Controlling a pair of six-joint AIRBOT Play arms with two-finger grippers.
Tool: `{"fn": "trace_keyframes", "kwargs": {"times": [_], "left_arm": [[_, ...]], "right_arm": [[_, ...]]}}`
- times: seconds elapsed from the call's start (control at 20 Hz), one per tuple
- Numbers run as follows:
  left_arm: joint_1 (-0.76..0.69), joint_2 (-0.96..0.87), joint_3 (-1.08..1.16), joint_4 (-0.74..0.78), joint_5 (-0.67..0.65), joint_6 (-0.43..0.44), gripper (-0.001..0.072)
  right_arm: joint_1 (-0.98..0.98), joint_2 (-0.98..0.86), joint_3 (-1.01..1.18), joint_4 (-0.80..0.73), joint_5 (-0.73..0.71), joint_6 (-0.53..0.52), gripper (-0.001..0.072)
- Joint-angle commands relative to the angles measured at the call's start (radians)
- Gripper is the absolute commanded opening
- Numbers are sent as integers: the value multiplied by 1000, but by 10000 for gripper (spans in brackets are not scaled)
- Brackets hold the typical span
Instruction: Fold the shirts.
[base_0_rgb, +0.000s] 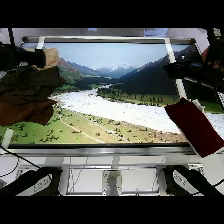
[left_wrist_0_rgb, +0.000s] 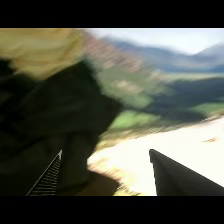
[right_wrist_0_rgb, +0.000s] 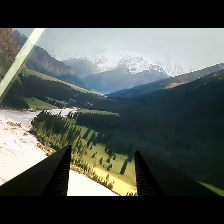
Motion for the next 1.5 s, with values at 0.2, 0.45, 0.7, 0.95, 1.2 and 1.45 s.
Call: {"fn": "trace_keyframes", "kwargs": {"times": [0.2,0.45,0.7,0.95,1.2,1.45], "left_arm": [[206,-268,-30,112,385,-43,624],[335,-442,-30,-27,496,68,624],[390,-544,-30,-88,464,158,625],[410,-595,-29,-16,330,196,625],[417,-643,-29,30,266,196,624],[416,-678,-27,23,274,195,13]], "right_arm": [[0,0,0,-27,51,0,453],[0,0,-2,-84,198,3,454],[0,0,-2,-83,245,20,454],[0,0,-2,-82,240,34,454],[0,0,-2,-82,238,34,453],[0,0,-2,-82,237,34,452]]}}
